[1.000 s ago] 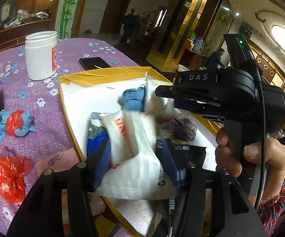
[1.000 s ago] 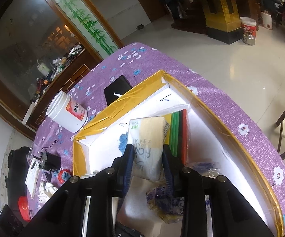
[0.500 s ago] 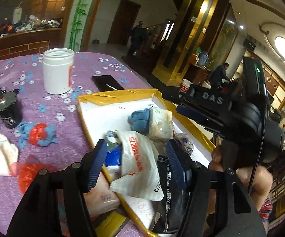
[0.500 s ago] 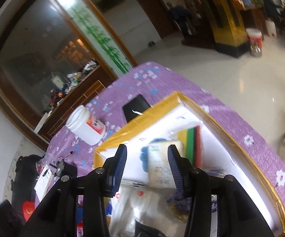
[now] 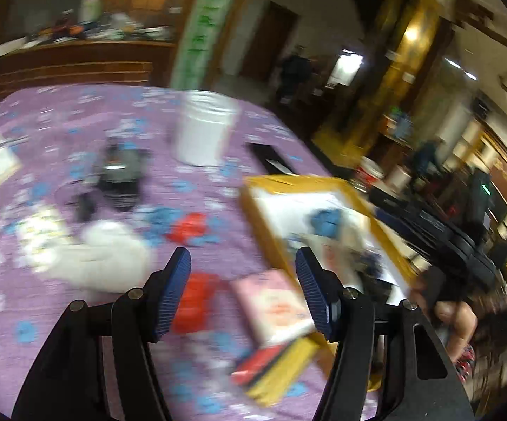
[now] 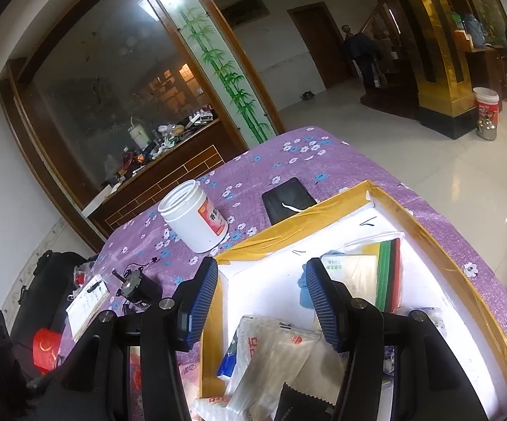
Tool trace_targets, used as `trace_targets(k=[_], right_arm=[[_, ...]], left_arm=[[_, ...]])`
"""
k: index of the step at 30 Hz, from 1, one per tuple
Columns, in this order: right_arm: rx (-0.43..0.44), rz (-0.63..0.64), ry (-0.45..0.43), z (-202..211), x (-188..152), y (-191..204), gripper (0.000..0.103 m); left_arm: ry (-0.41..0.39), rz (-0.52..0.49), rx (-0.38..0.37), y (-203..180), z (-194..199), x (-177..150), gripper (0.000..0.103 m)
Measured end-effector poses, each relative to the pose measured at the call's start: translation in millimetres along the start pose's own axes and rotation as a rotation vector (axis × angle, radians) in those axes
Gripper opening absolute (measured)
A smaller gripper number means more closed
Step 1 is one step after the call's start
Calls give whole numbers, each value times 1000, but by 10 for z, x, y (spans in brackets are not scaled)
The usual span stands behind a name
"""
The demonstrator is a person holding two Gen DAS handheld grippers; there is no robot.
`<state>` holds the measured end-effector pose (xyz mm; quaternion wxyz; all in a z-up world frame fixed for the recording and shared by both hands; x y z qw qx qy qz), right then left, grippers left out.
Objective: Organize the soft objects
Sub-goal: 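Grasp the lemon-print tissue pack on the table with the left gripper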
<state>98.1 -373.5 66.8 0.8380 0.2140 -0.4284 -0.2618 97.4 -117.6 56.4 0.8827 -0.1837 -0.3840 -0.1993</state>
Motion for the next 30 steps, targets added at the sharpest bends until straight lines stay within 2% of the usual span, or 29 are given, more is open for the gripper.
trace_targets(k=[2, 3, 5, 8, 16, 19, 22, 23, 24, 27, 30], right_arm=[[-1, 0, 2, 0, -4, -8, 56], [-1, -1, 2, 1, -4, -7, 56], [-3, 1, 1, 1, -3, -10, 56], [0, -3, 2, -7, -2, -11, 56], [2, -8, 2, 9, -26, -29, 56], [6, -10, 3, 14, -33, -23, 56], [10, -7, 5, -3, -29, 1, 56], [13, -5, 5, -1, -35, 9, 56], [16, -4, 6, 0, -37, 13, 56], [32, 2, 5, 9, -56, 50, 56], [61, 12, 9, 24, -62, 97, 56]], left_arm=[[13, 80, 50, 362, 78, -24, 61], [24, 117, 78, 511, 94, -45, 65], [63, 214, 168, 892, 114, -124, 69], [121, 313, 230, 1272, 43, -245, 69], [241, 376, 341, 1630, -387, -375, 69], [267, 395, 351, 1722, -535, -407, 69], [233, 391, 339, 1762, -557, -421, 68], [223, 391, 334, 1772, -546, -440, 60], [216, 394, 328, 1780, -525, -452, 57], [182, 398, 316, 1807, -368, -506, 52], [146, 384, 327, 1815, -96, -555, 52]])
Point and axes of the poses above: each gripper's, at about its wrist camera, not at the fingertips, and z roughly against the way its jaws point, y to its left, x to its top, the point moved 6 cm from there along -z, roughly the way its jaws point, and after that the axes turned 14 degrees about -z, right-handed, at the moved point
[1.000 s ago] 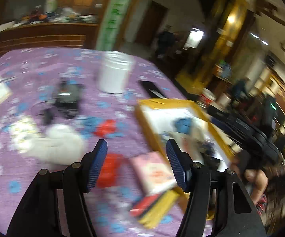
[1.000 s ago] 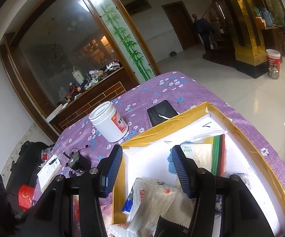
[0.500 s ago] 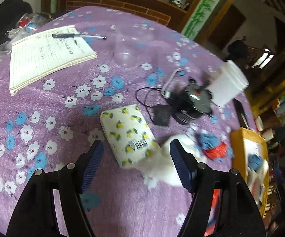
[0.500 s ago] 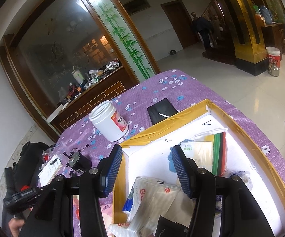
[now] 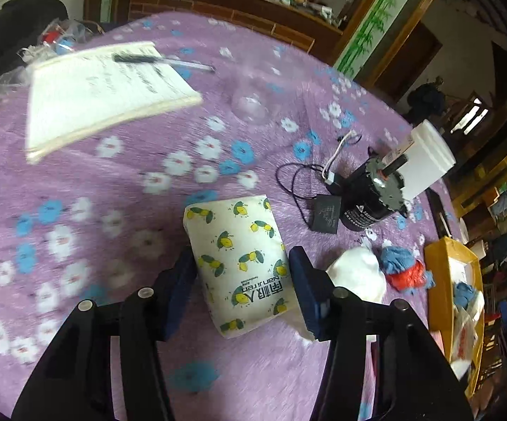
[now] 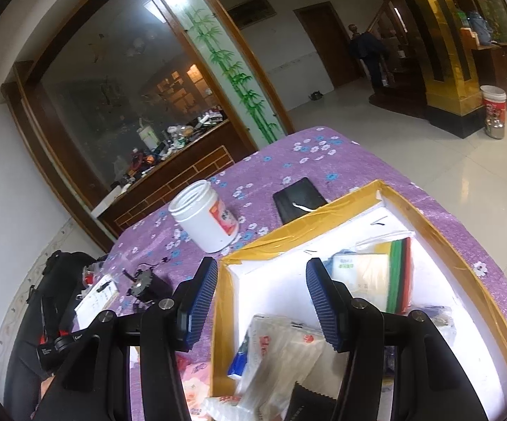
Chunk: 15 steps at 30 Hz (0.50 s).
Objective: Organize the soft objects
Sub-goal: 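Grasp the lemon-print tissue pack on the table with the left gripper, then grasp the white cloth with the right gripper while the left holds the lemon pack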
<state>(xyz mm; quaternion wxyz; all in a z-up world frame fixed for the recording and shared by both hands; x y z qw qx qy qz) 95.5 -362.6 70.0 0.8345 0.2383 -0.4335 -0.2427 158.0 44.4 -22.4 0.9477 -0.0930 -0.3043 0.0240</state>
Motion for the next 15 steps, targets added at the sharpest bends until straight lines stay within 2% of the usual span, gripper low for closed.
trace_targets(k=[4, 8, 11, 13, 15], right_arm=[[80, 63, 64, -47, -133, 212, 59], [185, 183, 216, -102, -549, 669, 64], [236, 308, 330, -136, -942, 1058, 73], [237, 407, 407, -223, -1226, 1339, 75], [207, 486, 439, -335, -1431, 1519, 75]], left_arm=[[-85, -8, 27, 175, 176, -15, 52], [-80, -4, -7, 237, 62, 1, 52], [-84, -15, -11, 217, 63, 10, 52], [-102, -22, -6, 205, 108, 26, 52], [-122, -24, 3, 210, 158, 39, 52]])
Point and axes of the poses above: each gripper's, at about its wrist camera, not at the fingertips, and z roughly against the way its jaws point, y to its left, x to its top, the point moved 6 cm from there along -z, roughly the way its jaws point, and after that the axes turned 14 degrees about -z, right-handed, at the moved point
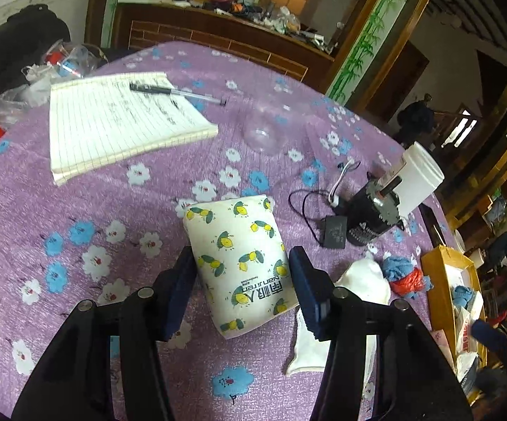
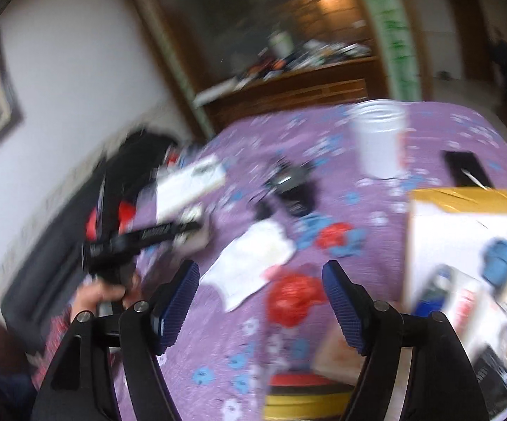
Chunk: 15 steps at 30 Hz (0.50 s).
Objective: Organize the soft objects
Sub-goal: 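Grasp the white cloth with the right gripper while the left holds the lemon pack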
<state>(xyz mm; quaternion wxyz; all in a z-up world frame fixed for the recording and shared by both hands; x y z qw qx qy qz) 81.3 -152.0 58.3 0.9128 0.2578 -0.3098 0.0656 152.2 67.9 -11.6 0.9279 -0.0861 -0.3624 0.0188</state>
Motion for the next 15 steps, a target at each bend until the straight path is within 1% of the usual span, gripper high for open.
trace_targets(k=[2, 4, 8, 10, 13, 15], right_arm=[[-44, 75, 60, -255, -27, 167, 76], [-112, 143, 112, -548, -37, 280, 76], [-209, 244, 130, -908, 7, 368, 76], [-257, 270, 134, -1080, 56, 317, 76], [-272, 272, 199, -1313, 69, 267, 76], [-304, 293, 217, -1400, 40, 265, 76]], left_arm=[[-10, 7, 12, 35, 18, 15, 52], [-6, 14, 13, 64, 3, 18, 52], [2, 22, 25, 93, -28, 14, 52], [6, 27, 23, 97, -38, 11, 52], [7, 32, 20, 96, -39, 10, 52], [5, 28, 19, 86, -33, 14, 52]])
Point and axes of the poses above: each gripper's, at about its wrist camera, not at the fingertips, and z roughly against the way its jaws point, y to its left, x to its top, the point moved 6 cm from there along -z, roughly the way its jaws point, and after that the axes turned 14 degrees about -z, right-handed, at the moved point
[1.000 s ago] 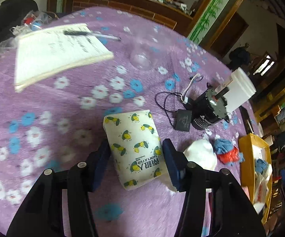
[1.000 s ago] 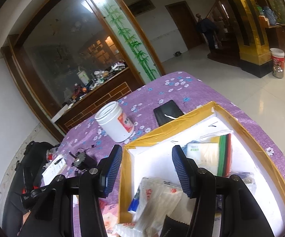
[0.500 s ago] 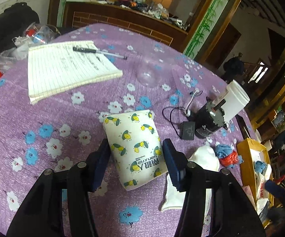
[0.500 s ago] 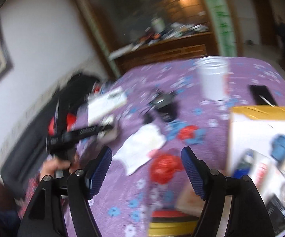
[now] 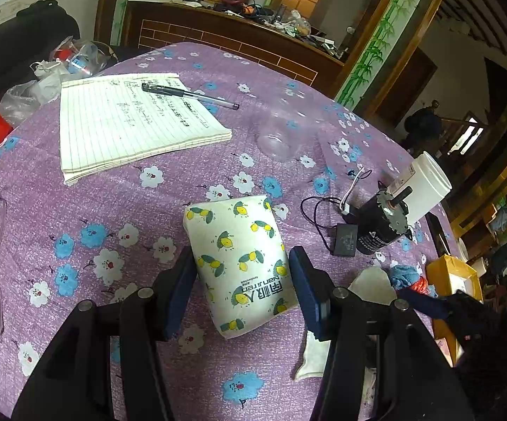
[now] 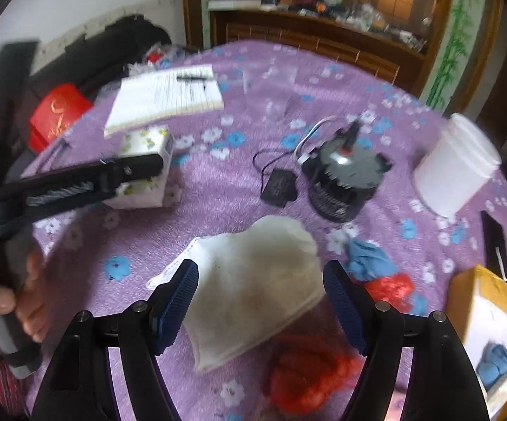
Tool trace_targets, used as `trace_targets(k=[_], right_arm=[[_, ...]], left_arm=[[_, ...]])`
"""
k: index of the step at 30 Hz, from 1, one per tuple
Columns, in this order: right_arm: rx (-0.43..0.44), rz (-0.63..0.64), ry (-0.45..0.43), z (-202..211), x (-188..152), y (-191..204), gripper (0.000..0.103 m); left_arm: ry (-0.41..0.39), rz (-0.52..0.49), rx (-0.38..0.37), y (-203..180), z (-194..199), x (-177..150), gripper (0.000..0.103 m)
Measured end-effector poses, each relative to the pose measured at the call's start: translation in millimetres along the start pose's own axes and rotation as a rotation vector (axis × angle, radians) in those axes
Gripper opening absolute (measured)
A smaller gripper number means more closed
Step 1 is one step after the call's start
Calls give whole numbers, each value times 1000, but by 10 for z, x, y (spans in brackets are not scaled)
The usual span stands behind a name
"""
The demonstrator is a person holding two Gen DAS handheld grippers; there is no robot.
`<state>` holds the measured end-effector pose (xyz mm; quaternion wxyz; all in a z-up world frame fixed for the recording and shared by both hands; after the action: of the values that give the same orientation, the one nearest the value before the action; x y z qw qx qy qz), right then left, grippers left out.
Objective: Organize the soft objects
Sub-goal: 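Grasp the white cloth with the right gripper while the left holds the lemon pack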
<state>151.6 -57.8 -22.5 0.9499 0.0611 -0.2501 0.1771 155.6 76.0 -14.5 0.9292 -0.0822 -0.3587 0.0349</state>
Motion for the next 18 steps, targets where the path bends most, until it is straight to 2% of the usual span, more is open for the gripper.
trace_targets(k=[3, 6, 9, 16, 18], right_arm=[[-15, 9, 28, -140, -38, 30, 70], [-47, -8, 46, -218, -102, 5, 27], [12, -80, -9, -71, -95, -34, 10], [180, -230, -192, 681, -180, -223, 9], [180, -256, -228, 831, -230, -297, 9]], left_arm=[[0, -8, -4, -21, 4, -1, 52], [2, -12, -6, -31, 4, -9, 52], [-4, -17, -8, -44, 23, -3, 52], [-49, -76, -70, -255, 116, 9, 52], [-62, -109, -83, -354, 144, 9, 52]])
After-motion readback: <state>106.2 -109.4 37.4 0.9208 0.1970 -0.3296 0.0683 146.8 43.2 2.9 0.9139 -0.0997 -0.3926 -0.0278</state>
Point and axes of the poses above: each gripper's, at about its wrist camera, not at the fingertips, and z roughly against the way its jaws point, y to its left, x to its top, the point moved 6 cm from there along -z, roughly the way its jaws point, and after that the axes turned 14 degrees about -z, right-handed, at the moved point
